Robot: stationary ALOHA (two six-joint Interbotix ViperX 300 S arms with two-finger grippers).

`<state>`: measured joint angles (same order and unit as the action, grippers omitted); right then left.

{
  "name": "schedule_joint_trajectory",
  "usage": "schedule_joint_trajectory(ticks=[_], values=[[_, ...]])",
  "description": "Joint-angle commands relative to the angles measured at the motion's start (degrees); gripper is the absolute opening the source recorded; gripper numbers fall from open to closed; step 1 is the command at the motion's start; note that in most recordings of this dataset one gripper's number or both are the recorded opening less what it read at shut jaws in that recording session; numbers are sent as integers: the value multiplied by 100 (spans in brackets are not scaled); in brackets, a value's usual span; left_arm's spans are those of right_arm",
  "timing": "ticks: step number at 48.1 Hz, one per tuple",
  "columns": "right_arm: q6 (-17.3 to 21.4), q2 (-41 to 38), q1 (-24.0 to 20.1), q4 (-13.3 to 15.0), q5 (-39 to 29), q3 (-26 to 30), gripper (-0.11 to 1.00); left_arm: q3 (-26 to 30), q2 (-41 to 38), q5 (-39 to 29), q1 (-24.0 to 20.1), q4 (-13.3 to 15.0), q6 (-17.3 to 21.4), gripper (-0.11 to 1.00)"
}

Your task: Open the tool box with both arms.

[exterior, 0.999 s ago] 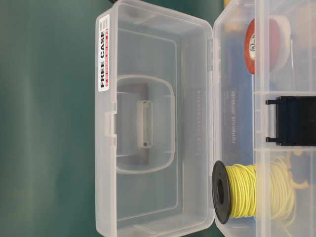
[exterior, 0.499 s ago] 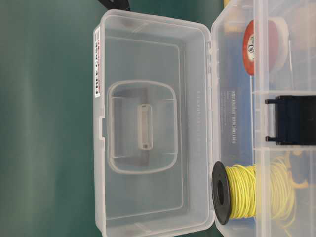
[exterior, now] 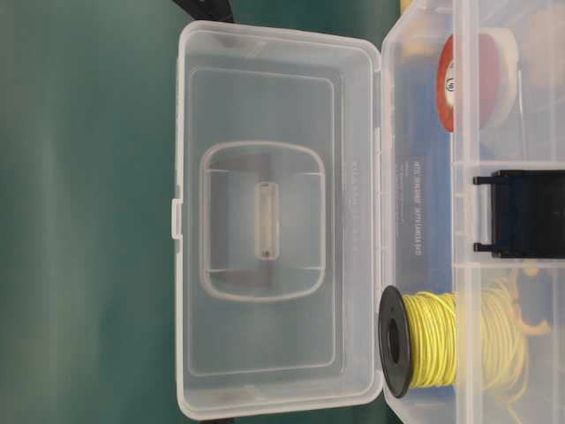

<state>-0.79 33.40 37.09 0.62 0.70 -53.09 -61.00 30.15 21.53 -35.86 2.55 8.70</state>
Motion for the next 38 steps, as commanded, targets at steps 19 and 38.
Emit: schedule_joint_trajectory(ticks=[19, 38], values=[[-44, -396, 299, -18, 97, 422, 85, 308, -246, 35, -352, -18, 9, 93], [-35, -747, 439, 18, 70, 589, 85, 457, -510, 0, -580, -26, 9, 93]])
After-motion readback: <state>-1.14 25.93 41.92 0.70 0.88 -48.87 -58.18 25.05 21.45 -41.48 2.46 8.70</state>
